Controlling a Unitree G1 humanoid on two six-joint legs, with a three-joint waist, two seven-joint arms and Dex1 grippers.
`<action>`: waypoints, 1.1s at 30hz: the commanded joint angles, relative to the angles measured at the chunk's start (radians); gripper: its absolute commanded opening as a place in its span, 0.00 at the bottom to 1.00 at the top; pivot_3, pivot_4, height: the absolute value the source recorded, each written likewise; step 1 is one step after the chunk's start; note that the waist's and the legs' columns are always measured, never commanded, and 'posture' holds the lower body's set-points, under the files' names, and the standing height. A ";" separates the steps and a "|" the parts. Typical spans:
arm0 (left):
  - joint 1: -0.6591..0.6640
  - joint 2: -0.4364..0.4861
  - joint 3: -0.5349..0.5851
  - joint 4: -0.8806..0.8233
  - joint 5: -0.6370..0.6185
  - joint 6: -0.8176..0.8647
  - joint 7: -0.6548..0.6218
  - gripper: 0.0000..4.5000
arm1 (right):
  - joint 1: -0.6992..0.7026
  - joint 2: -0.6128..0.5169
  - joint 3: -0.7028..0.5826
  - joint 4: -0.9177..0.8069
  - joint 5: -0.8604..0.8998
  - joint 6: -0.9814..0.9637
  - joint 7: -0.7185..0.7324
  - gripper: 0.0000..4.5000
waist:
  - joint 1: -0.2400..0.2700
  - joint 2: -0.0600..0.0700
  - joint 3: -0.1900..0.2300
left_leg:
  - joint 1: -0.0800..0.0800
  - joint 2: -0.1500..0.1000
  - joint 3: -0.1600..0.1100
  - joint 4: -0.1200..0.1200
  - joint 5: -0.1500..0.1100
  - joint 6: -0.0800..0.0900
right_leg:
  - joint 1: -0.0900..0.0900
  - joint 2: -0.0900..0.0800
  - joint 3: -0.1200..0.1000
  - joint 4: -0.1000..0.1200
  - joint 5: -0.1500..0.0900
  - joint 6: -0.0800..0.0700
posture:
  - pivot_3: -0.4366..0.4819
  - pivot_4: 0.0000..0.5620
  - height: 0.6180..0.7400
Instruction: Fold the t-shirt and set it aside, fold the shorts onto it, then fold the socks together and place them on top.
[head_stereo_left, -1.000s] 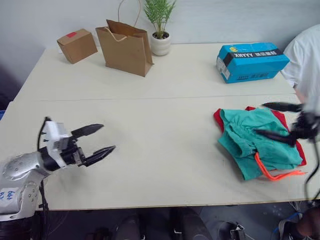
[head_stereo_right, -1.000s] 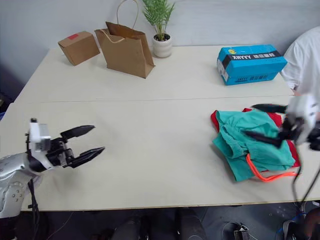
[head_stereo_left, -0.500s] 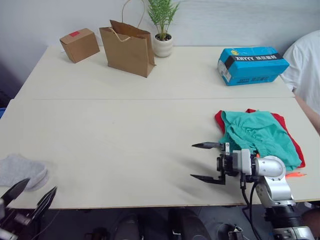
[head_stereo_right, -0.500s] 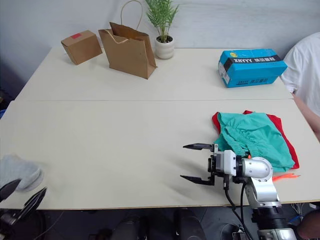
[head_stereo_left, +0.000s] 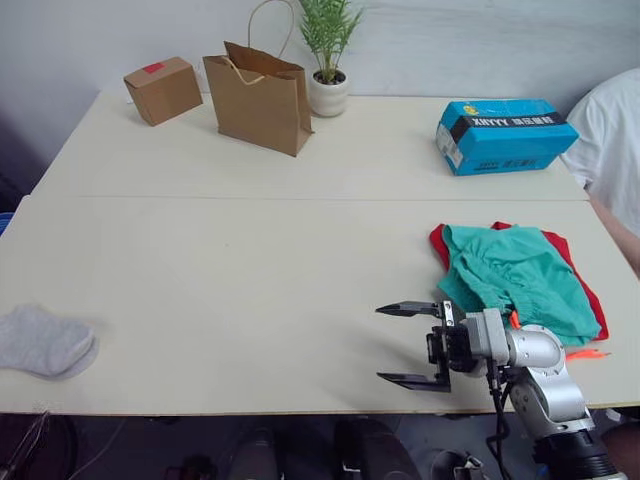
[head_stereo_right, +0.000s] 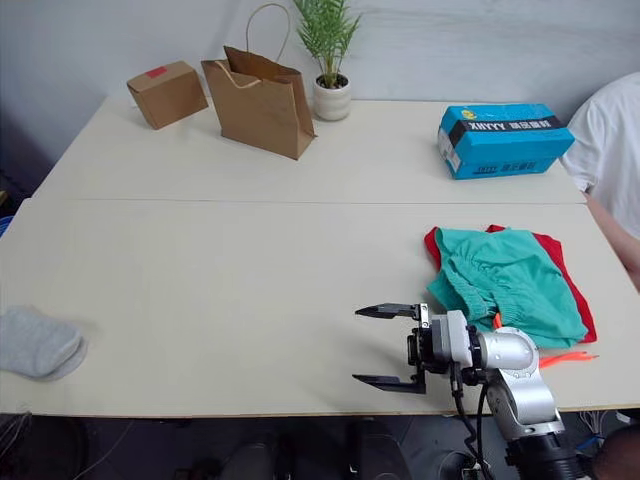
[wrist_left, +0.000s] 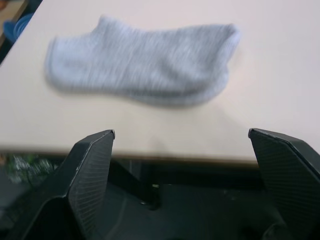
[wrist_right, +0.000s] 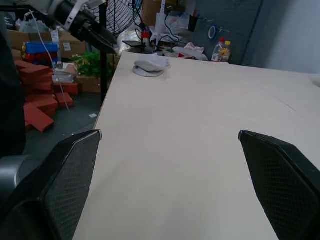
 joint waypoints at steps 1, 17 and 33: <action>-0.058 0.118 -0.027 -0.052 0.011 0.166 0.074 1.00 | -0.014 -0.028 0.000 -0.063 0.043 0.070 0.001 1.00 | 0.000 0.000 0.000 | 0.000 0.000 0.000 0.000 0.000 0.000 | 0.000 0.000 0.000 0.000 0.000 0.000 | 0.48 0.27 1.00; -0.255 0.302 -0.263 0.141 0.196 0.259 -0.008 0.73 | -0.001 -0.039 -0.027 -0.128 0.011 0.157 -0.119 1.00 | 0.000 0.006 -0.001 | 0.002 0.000 -0.002 -0.002 0.004 -0.005 | -0.001 0.000 -0.002 0.006 -0.001 -0.002 | 0.48 0.27 1.00; -0.376 0.344 -0.380 0.306 0.270 0.170 -0.122 0.01 | 0.039 -0.042 -0.026 -0.137 -0.035 0.120 -0.190 1.00 | 0.019 0.036 0.001 | 0.000 -0.010 -0.043 -0.003 0.011 -0.003 | 0.026 -0.015 -0.045 -0.008 -0.003 -0.001 | 0.48 0.27 1.00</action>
